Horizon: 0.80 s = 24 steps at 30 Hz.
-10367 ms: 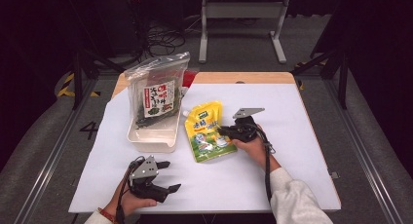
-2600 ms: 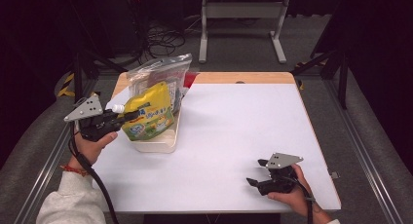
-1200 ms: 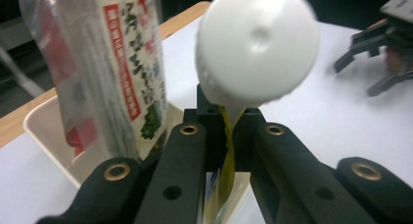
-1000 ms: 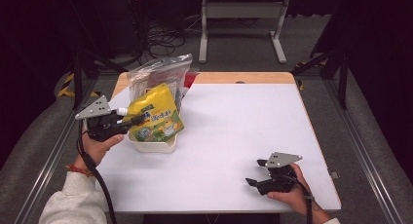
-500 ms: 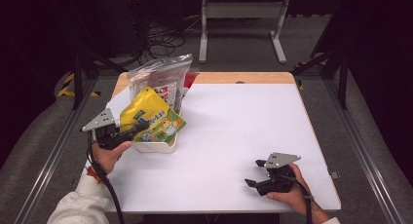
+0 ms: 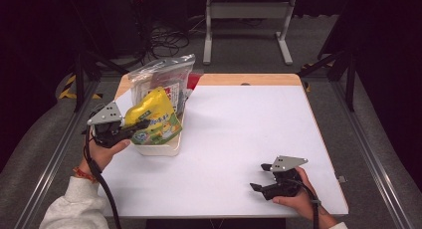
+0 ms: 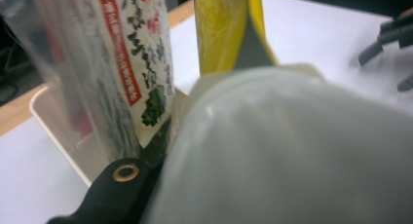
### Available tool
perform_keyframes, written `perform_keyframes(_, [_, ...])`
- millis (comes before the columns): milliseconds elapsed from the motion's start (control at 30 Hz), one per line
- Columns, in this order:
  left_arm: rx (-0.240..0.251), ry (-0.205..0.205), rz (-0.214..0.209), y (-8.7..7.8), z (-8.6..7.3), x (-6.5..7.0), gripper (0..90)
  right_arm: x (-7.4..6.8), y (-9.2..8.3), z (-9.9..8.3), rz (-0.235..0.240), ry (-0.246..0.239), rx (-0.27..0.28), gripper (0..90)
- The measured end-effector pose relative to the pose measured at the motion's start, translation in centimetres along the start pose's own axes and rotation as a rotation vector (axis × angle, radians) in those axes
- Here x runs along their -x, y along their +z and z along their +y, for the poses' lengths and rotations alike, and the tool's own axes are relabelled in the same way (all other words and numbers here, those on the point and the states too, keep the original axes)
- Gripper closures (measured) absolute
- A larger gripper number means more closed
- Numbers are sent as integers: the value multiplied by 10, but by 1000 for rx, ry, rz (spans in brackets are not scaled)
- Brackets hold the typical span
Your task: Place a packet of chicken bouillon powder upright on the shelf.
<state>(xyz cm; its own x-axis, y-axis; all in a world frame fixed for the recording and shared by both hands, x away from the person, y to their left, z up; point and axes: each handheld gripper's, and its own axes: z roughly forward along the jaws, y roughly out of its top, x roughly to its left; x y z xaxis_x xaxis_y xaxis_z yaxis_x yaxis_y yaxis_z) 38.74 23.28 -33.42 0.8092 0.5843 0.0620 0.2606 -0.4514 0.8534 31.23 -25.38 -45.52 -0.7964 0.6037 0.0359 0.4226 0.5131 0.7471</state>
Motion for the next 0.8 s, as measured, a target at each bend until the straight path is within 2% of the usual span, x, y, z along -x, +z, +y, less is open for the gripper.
perform_keyframes(33, [-22, 7, -19, 1, 2, 0, 900, 1, 0, 0, -1, 2, 0, 209])
perform_keyframes(133, [-67, 2, -30, 7, 10, 0, 900, 2, 0, -1, 5, 17, 4, 209])
perform_keyframes(167, [-74, -8, -9, 9, 12, -1, 900, 2, 0, -2, 2, 17, 3, 209])
perform_keyframes(233, [-78, 6, -17, 11, 13, -2, 900, 2, -1, -2, 0, 19, 3, 209])
perform_keyframes(300, [-88, -5, 8, 12, 13, -2, 900, 2, -2, -2, -1, 15, 5, 209])
perform_keyframes(333, [-85, 7, -9, 11, 13, -2, 900, 2, -2, -2, 0, 14, 6, 209])
perform_keyframes(367, [-87, 9, 19, 10, 14, -1, 900, 2, -2, -2, 1, 17, 7, 209])
perform_keyframes(400, [-92, 13, 21, 9, 14, -1, 900, 2, -2, -2, 0, 17, 5, 209])
perform_keyframes(533, [-89, 30, 11, 1, 18, -1, 900, 2, -2, -3, 1, 21, 3, 208])
perform_keyframes(700, [-185, 73, 41, 21, 21, 7, 900, 3, -1, -3, 1, 25, 0, 207])
perform_keyframes(733, [-195, 79, 40, 26, 20, 8, 900, 2, -1, -3, 1, 24, -1, 207])
perform_keyframes(800, [-192, 65, 40, 32, 16, 8, 900, 1, -2, -3, 3, 19, -2, 206])
